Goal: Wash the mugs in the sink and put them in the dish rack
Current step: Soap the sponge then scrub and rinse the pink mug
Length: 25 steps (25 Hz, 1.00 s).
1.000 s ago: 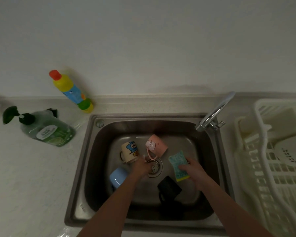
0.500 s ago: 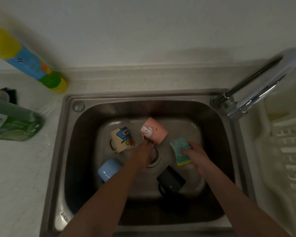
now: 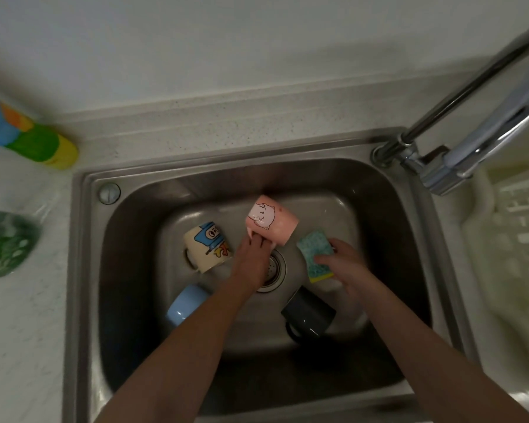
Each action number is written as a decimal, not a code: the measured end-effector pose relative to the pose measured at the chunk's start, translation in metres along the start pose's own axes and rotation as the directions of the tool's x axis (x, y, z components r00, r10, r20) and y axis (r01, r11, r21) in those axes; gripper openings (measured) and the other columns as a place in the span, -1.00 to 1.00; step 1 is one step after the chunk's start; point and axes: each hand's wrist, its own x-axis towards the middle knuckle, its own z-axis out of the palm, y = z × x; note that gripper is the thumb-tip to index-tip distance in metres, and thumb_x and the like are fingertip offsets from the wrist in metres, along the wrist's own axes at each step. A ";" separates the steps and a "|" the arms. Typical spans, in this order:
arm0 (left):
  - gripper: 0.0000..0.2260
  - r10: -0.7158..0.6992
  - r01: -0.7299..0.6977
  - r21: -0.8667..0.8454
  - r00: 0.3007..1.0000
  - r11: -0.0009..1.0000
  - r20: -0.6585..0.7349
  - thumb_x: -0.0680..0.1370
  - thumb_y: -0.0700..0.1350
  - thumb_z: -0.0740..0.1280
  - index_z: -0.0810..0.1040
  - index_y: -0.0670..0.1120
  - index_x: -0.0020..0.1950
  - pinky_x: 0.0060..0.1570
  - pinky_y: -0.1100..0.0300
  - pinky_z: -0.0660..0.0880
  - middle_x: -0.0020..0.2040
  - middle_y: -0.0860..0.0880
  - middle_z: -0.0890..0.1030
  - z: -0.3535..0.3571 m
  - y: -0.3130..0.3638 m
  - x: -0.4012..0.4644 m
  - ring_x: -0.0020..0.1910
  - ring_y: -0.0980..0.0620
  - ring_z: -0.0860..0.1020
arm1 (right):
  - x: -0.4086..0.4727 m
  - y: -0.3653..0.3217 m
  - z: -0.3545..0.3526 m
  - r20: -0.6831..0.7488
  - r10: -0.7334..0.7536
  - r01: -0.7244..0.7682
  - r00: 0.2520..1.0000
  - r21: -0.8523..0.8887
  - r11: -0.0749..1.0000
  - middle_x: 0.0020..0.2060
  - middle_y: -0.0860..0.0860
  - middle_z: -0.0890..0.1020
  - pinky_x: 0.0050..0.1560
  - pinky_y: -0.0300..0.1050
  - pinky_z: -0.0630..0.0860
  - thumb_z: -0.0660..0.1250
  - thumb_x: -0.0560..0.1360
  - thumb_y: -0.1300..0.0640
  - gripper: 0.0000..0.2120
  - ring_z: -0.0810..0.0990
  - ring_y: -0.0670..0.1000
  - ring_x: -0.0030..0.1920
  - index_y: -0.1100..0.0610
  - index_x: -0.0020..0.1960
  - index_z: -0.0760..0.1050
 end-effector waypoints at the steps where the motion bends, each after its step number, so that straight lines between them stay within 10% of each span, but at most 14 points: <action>1: -0.56 -0.014 0.014 -0.015 1.000 1.000 -0.007 0.55 -0.19 0.29 0.40 -0.09 0.44 0.22 0.06 0.41 0.39 -0.14 0.39 -0.003 0.002 0.000 0.25 -0.16 0.39 | -0.002 0.000 -0.001 -0.006 -0.004 0.004 1.000 -0.011 1.000 -0.12 -0.04 0.61 -0.28 -0.25 0.51 0.39 0.45 0.39 -0.62 0.60 -0.07 -0.16 0.13 0.22 0.52; 6: -0.73 -0.041 0.036 -0.105 0.998 0.994 -0.046 0.61 0.01 0.27 0.54 -0.07 0.25 0.19 0.10 0.39 0.23 -0.08 0.50 -0.029 0.013 -0.008 0.20 -0.10 0.42 | -0.022 -0.010 -0.007 0.002 -0.089 0.088 0.996 -0.128 0.988 0.02 0.01 0.63 0.01 -0.09 0.57 0.42 0.43 0.36 -0.52 0.62 0.01 -0.03 0.11 0.32 0.51; 12: -0.64 -0.099 0.138 -0.396 0.988 0.908 0.119 0.56 0.05 0.38 0.56 -0.09 0.29 0.10 0.17 0.44 0.23 -0.10 0.61 -0.069 0.030 -0.029 0.17 -0.05 0.56 | -0.070 -0.034 -0.025 -0.085 -0.433 0.351 0.897 -0.455 0.818 -0.08 -0.09 0.56 -0.23 -0.39 0.34 0.52 0.40 0.18 -0.65 0.55 -0.07 -0.08 0.06 0.13 0.48; 16: -0.58 -0.039 0.119 -0.494 0.985 0.862 0.169 0.56 0.02 0.39 0.49 -0.09 0.39 0.16 0.20 0.40 0.31 -0.07 0.55 -0.095 0.040 -0.058 0.26 -0.03 0.51 | -0.097 -0.043 -0.038 0.048 -0.630 0.545 0.775 -0.554 0.629 -0.09 -0.06 0.64 -0.09 -0.29 0.39 0.52 0.40 0.15 -0.74 0.60 -0.06 -0.08 0.08 0.08 0.61; 21: -0.69 -0.178 0.278 -0.724 0.960 0.631 0.215 0.44 0.02 0.51 0.63 -0.11 0.09 -0.05 0.11 0.62 -0.02 -0.09 0.69 -0.127 0.045 -0.093 -0.09 0.01 0.65 | -0.125 -0.047 -0.051 0.321 -0.693 0.708 0.645 -0.592 0.385 0.02 -0.07 0.64 0.01 -0.20 0.50 0.40 0.40 0.07 -0.69 0.63 -0.01 -0.01 0.00 0.14 0.65; 25: -0.68 -0.128 0.186 -0.661 0.982 0.727 0.136 0.46 0.07 0.49 0.56 -0.04 0.12 -0.18 0.35 0.51 -0.06 0.06 0.60 -0.168 0.059 -0.120 -0.14 0.16 0.57 | -0.155 -0.074 -0.054 0.497 -0.670 0.796 0.552 -0.554 0.244 0.13 -0.05 0.62 0.12 -0.19 0.47 0.40 0.46 0.13 -0.69 0.59 -0.03 0.12 0.03 0.20 0.59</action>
